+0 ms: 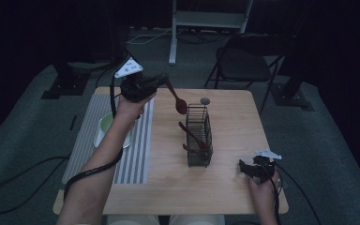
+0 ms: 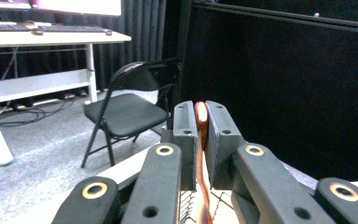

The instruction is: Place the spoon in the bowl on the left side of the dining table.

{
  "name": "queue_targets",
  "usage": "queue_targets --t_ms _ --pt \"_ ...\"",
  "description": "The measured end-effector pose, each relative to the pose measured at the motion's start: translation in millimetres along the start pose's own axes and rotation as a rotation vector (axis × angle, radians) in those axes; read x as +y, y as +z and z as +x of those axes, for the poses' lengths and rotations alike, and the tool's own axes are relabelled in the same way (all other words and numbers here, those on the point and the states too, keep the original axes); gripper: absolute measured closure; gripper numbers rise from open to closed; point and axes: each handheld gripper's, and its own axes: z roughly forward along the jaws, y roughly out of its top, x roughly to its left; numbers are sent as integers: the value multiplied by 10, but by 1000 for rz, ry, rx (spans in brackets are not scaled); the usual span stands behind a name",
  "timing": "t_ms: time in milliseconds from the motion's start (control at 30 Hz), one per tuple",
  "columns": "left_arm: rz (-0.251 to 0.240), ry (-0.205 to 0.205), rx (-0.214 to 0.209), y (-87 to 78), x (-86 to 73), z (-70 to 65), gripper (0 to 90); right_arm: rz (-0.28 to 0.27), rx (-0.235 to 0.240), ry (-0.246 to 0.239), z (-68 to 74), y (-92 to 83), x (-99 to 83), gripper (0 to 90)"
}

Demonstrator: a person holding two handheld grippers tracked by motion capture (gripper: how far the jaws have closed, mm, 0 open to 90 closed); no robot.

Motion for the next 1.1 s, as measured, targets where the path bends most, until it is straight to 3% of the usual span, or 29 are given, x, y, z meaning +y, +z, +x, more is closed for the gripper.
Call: queue_targets --t_ms 400,700,733,1000,1100 --pt "-2 -31 96 -336 -144 259 840 0 0 0 0 0 0 119" --pt "5 -57 140 -482 -296 386 839 0 0 0 0 0 0 118" --pt "14 -70 165 -549 -398 445 840 0 0 -1 -1 0 0 119" --pt "8 -101 218 -789 -538 593 840 0 0 0 0 0 0 119" --pt "9 -111 263 -896 -615 647 840 0 0 0 -1 0 0 119"
